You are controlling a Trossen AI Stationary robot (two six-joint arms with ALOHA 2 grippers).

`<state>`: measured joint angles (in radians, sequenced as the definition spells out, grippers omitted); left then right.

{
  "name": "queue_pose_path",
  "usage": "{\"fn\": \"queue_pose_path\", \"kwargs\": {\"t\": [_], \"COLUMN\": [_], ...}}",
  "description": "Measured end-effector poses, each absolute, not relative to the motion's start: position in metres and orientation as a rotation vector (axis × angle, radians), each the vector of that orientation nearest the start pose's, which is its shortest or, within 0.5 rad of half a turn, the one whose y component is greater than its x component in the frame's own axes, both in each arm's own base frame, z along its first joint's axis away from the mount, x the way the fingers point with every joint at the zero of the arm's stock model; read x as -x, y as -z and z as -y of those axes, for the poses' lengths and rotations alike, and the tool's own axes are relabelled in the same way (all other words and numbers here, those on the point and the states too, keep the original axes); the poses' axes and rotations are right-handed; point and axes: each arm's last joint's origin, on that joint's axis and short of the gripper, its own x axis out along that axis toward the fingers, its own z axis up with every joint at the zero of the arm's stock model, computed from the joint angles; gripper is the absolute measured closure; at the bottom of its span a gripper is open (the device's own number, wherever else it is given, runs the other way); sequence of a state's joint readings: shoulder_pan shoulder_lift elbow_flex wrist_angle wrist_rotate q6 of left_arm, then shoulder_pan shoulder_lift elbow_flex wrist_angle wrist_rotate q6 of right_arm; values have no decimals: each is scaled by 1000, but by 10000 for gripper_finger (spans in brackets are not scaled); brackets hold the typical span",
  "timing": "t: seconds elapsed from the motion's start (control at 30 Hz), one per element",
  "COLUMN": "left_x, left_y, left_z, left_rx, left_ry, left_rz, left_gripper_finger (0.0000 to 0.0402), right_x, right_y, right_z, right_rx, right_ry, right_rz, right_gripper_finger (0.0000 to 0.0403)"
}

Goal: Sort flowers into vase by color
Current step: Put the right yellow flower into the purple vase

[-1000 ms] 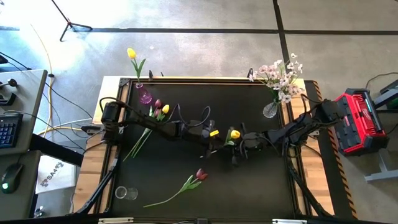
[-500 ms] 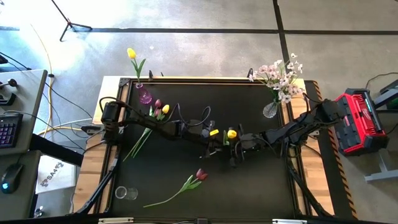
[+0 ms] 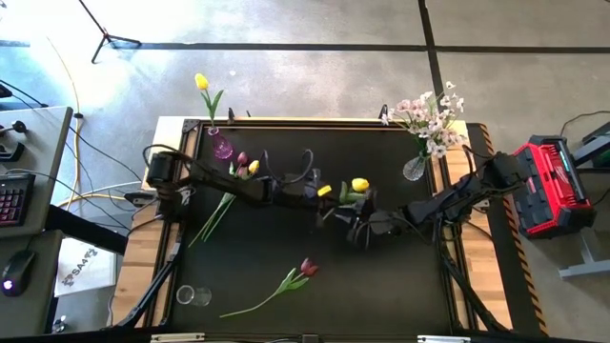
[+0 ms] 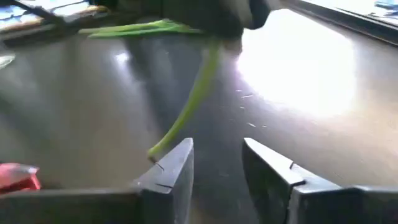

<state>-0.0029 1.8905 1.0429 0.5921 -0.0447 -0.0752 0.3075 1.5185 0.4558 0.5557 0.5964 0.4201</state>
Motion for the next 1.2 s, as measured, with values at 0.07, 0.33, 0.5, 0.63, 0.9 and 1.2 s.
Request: {"fn": "queue_pose_path", "kwargs": {"t": [0.07, 0.33, 0.5, 0.63, 0.9, 1.2], "left_x": [-395, -330, -282, -250, -195, -157], "left_y": [-192, -206, -215, -231, -269, -284], "left_z": [-7, -28, -31, -33, -36, -49], "left_rx": [70, 79, 80, 77, 43, -35], "left_ry": [-75, -272, -400, -496, -741, -1119], "left_rz": [-231, -179, -140, -124, -99, -75], "left_gripper_finger": [401, 401, 401, 401, 401, 401], "right_x": [-249, -249, -249, -249, -249, -247], "right_y": [-137, -137, -138, -137, -137, -137], "right_z": [-62, -62, -62, -63, -63, -69], "right_rx": [-209, -241, -251, -269, -276, -258], "right_ry": [392, 397, 396, 389, 379, 384], "right_rz": [-379, -357, -354, -357, -356, -353], "right_gripper_finger": [271, 270, 270, 270, 270, 270]}}
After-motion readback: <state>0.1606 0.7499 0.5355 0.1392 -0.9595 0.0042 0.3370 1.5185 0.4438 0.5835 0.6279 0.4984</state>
